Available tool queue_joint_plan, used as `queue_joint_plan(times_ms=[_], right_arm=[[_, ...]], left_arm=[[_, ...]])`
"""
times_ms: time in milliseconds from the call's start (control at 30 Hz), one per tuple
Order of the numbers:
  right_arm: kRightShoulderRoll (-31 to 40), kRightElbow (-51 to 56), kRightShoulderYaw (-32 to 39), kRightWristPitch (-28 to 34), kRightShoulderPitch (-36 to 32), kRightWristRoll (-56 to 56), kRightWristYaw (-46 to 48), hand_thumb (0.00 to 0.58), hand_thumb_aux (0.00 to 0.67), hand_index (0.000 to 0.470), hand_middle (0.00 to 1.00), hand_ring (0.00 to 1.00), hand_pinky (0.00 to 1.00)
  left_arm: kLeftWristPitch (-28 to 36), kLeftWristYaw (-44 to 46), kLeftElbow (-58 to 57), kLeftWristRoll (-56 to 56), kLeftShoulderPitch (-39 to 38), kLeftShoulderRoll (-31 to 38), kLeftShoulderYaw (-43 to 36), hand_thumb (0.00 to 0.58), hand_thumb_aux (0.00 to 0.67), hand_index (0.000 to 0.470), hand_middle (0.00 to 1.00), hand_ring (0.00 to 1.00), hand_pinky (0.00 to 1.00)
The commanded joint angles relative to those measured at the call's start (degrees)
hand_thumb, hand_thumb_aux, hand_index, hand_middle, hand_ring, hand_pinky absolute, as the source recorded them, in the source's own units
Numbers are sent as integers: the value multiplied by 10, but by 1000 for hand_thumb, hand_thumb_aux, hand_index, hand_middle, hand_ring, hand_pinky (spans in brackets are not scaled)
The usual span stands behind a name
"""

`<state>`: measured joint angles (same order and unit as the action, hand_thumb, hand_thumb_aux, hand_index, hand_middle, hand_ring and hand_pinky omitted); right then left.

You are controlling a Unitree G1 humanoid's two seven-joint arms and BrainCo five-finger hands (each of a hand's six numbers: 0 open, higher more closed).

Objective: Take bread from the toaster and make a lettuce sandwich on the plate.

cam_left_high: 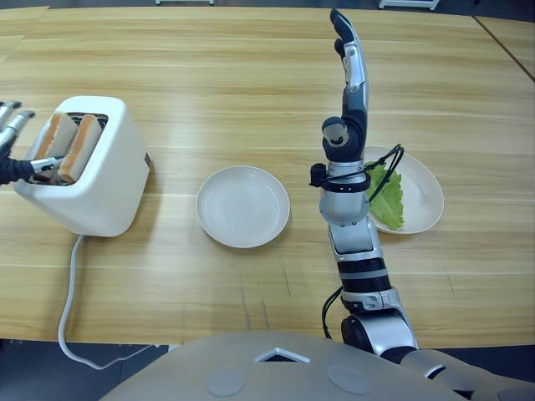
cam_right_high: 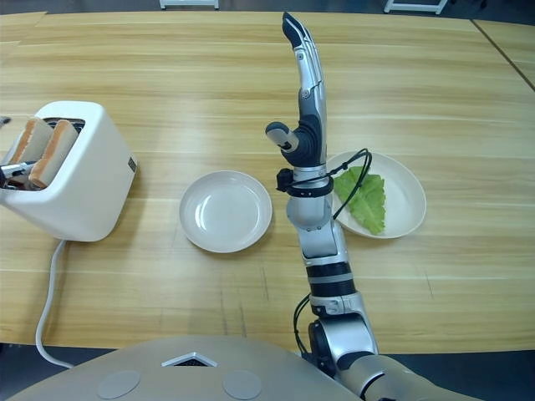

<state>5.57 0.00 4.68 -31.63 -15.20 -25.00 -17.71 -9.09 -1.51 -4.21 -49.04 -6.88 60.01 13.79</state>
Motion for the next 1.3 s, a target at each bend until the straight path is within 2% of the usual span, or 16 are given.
queue_joint_plan(times_ms=[33,300,333,367,500,733,1100,1133,1167,1200,1300], right_arm=[[0,8,-1,-1,0,4,2,0,0,0,0,0,0],[-2,12,0,-2,-2,0,-1,0,0,0,0,0,0],[-2,15,1,-3,-3,-1,-2,0,0,0,0,0,0],[-2,18,1,-3,-3,-2,-3,0,0,0,0,0,0],[-4,21,3,-5,-5,-4,-4,0,0,0,0,0,0],[-4,30,4,-9,-4,-10,-8,0,0,0,0,0,0],[-2,40,5,-15,-6,-13,-10,0,0,0,0,0,0],[-1,42,5,-15,-5,-13,-10,0,0,0,0,0,0],[-1,42,5,-16,-5,-14,-11,0,0,0,0,0,0],[-1,42,5,-16,-5,-14,-11,0,0,0,0,0,0],[-1,40,5,-16,-4,-14,-11,0,0,0,0,0,0]], left_arm=[[-2,24,35,-7,-22,2,-20,0,0,0,0,0,0],[-7,44,38,16,-16,-5,-43,0,0,0,0,0,0],[-11,46,36,24,-15,-9,-49,434,334,234,0,0,0],[-17,47,34,33,-12,-14,-55,580,670,470,0,0,0],[-49,47,11,61,-4,-23,-84,580,670,470,0,0,0],[-57,30,-9,108,2,-39,-75,580,670,470,0,0,0],[-15,26,25,107,-6,-45,-51,580,670,470,0,0,0],[-10,31,32,105,-8,-43,-52,506,431,302,0,0,0],[-6,37,39,103,-9,-41,-53,366,263,184,0,0,0],[-3,46,45,103,-10,-38,-56,0,0,0,0,0,0],[-1,74,55,99,-13,-31,-69,0,0,0,0,0,0]])
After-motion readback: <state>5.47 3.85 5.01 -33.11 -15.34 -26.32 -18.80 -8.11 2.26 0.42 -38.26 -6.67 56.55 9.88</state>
